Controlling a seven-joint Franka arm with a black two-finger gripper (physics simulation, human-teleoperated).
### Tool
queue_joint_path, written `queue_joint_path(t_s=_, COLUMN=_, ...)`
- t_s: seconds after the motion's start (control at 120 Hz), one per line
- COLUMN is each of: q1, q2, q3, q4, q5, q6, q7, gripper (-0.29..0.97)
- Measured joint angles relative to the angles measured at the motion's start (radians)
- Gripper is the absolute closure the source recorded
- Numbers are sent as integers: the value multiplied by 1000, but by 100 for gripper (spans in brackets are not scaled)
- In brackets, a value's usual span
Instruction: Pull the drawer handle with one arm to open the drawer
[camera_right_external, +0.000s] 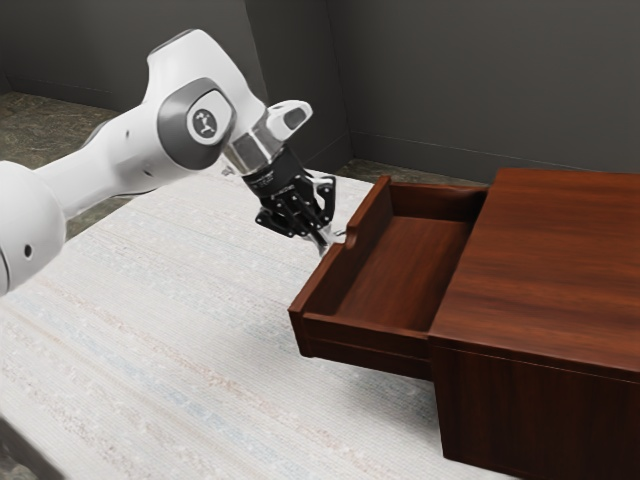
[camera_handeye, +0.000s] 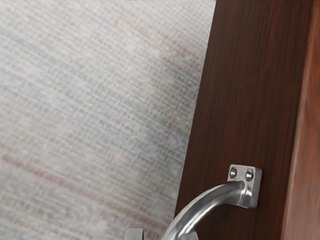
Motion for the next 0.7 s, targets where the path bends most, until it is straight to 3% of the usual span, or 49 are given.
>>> queue_joint_path(t_s=0.392, q1=25, q2=-13, q3=-1, q4=2, q5=1, q6=-8, q7=12, gripper=70)
queue_joint_path(t_s=0.592, q1=40, q2=-88, q3=3, q4=9, q5=1, q6=-33, q7=20, gripper=34)
queue_joint_path(t_s=0.7, q1=42, q2=-119, q3=2, q4=29, q5=4, q6=-84, q7=22, gripper=20)
